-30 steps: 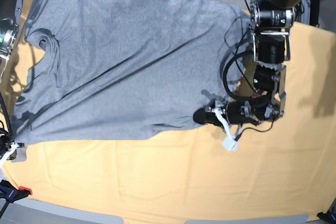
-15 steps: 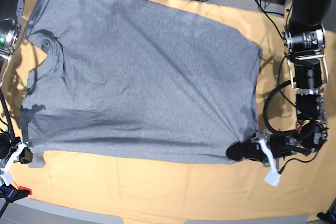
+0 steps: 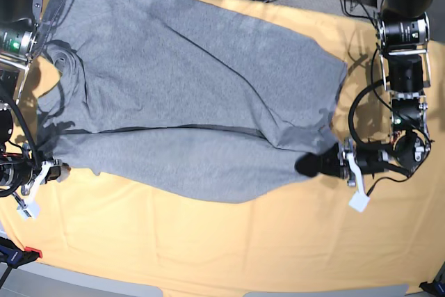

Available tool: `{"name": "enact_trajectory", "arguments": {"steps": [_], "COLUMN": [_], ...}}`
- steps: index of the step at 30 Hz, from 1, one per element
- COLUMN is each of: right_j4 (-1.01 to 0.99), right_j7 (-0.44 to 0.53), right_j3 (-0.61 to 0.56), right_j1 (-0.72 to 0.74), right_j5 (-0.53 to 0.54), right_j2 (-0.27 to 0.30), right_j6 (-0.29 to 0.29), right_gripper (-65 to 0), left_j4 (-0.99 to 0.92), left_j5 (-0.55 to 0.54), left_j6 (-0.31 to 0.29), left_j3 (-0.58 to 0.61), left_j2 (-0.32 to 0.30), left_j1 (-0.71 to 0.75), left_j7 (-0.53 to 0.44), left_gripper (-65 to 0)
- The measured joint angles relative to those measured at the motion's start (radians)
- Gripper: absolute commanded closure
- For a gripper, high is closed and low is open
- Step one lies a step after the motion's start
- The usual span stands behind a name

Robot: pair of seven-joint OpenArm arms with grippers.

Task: Layout the t-shirt on the table in an organized manner, then fold the t-shirt properly
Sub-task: 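Grasp the opposite hem corner with the left gripper, then lift the hem corner with the left gripper and pull it toward the collar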

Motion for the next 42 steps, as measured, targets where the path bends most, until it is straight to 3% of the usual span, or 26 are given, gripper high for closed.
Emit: {"name": "enact_trajectory", "arguments": {"steps": [4, 8, 14, 19, 25, 31, 36, 39, 42], "right_j4": [0.0, 0.0, 0.0, 0.0, 0.001, 0.001, 0.001, 0.003, 0.004], "right_j7": [-0.035, -0.108, -0.103, -0.103, -0.103, -0.101, -0.103, -0.099, -0.1], "right_j3": [0.0, 0.0, 0.0, 0.0, -0.002, -0.003, -0.004, -0.004, -0.004], "right_j1": [-0.016, -0.053, -0.057, -0.076, -0.157, -0.236, -0.219, -0.208, -0.213], "right_j5": [0.023, 0.119, 0.266, 0.315, 0.315, 0.315, 0.314, 0.318, 0.317], "right_j2": [0.015, 0.04, 0.071, 0.111, 0.126, 0.127, 0.128, 0.141, 0.163], "right_j6": [0.003, 0.019, 0.052, 0.059, 0.059, 0.059, 0.059, 0.059, 0.059], "right_gripper": [0.0, 0.0, 0.0, 0.0, 0.0, 0.0, 0.0, 0.0, 0.0], "left_j4": [0.0, 0.0, 0.06, 0.185, 0.375, 0.544, 0.64, 0.685, 0.686], "left_j5": [-0.002, 0.0, 0.0, -0.008, -0.008, -0.007, -0.007, -0.007, -0.007], "left_j6": [0.025, 0.046, 0.064, 0.042, 0.042, 0.038, 0.009, -0.071, -0.069], "left_j3": [0.0, 0.018, 0.189, 0.299, 0.31, 0.313, 0.313, 0.312, 0.312], "left_j2": [-0.003, -0.003, -0.003, -0.038, -0.074, -0.1, -0.108, -0.127, -0.157], "left_j1": [0.005, 0.021, 0.019, 0.02, 0.036, 0.229, 0.365, 0.424, 0.441], "left_j7": [-0.004, -0.006, -0.008, -0.008, -0.009, -0.003, -0.008, -0.01, -0.002], "left_gripper": [0.0, 0.0, 0.0, 0.0, 0.0, 0.0, 0.0, 0.0, 0.0]}}
